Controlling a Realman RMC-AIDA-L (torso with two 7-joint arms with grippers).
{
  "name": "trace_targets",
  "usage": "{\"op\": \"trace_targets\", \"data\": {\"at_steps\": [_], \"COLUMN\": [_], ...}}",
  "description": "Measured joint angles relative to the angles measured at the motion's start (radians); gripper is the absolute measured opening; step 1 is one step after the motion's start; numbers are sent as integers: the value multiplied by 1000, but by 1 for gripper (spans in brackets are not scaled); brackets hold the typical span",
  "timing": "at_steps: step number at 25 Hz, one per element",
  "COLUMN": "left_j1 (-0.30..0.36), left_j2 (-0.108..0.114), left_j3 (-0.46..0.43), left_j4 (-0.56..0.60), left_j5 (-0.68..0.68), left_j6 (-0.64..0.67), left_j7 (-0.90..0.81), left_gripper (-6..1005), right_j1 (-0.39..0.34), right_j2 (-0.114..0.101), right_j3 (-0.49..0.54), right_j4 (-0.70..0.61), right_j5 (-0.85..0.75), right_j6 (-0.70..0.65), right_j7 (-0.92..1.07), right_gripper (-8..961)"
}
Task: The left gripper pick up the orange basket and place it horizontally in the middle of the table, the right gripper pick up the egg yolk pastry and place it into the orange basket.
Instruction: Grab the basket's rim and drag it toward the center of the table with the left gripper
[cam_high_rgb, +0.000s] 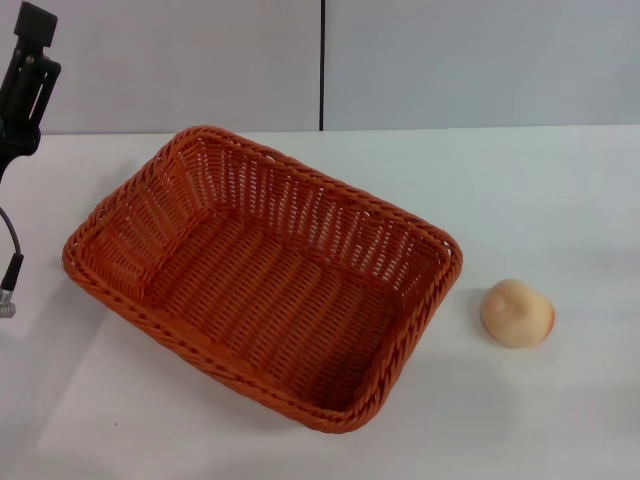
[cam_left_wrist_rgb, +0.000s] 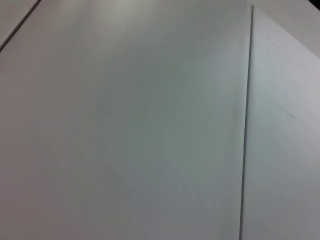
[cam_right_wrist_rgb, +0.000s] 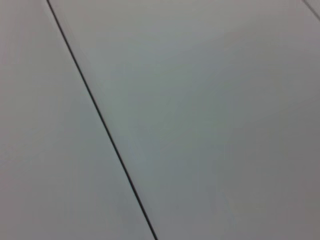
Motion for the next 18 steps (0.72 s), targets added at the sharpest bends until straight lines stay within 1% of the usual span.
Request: {"op": "trace_targets", "data": {"at_steps": [18], "left_j1": [-2], "left_j2": [1], "left_j3": [2], "left_j4": [1], "left_j5": [-2], "left_j6": [-6], "left_j7": [-2], "left_gripper": [811], "right_j1": [13], "right_j2": [0], "right_j3": [11], "right_j4": [0], "right_j5": [0], "right_j6": [25], "right_j7": [0], "right_gripper": [589]}}
